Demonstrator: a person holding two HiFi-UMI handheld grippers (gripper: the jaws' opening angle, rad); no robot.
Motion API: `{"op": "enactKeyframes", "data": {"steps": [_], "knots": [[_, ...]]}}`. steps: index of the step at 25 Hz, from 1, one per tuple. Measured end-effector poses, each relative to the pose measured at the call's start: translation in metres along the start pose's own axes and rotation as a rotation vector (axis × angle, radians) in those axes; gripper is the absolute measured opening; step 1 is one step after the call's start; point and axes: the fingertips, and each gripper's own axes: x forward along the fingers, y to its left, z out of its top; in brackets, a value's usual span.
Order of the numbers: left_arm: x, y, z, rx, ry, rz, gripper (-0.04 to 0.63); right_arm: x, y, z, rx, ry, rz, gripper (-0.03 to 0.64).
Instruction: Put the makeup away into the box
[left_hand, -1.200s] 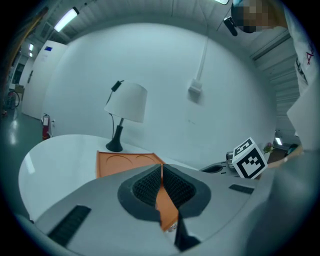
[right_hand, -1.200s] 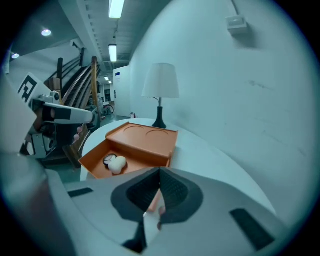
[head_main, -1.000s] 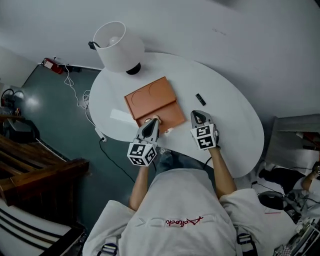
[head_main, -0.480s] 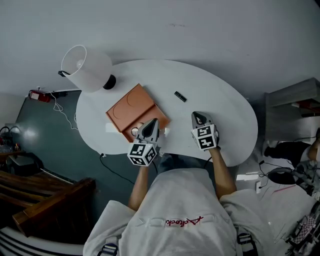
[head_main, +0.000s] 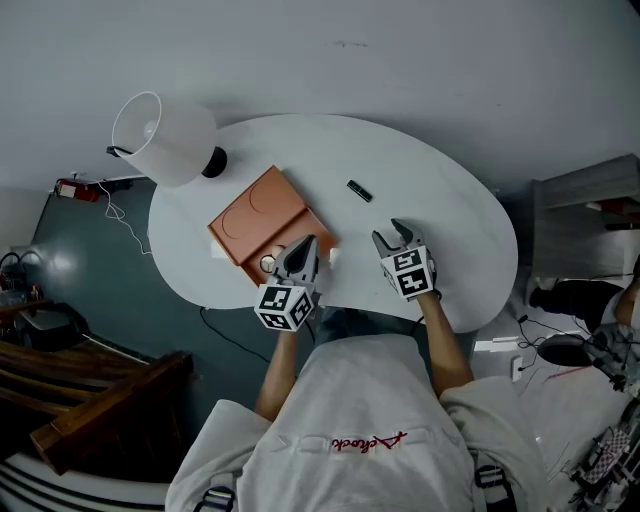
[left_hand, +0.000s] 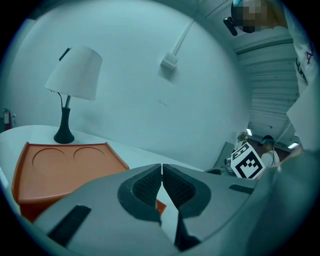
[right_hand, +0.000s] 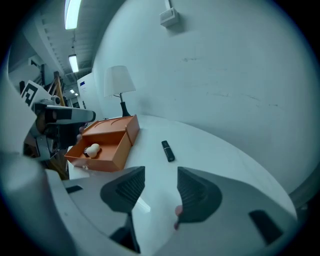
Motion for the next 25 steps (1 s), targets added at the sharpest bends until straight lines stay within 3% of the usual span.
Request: {"op": "enactKeyframes", "data": {"steps": [25], "knots": [[0.004, 0.056, -0.009, -0.067, 0.039, 0.123, 0.015, 0.103, -0.019, 0.020, -0.030, 0.092, 0.050, 0.193]]}}
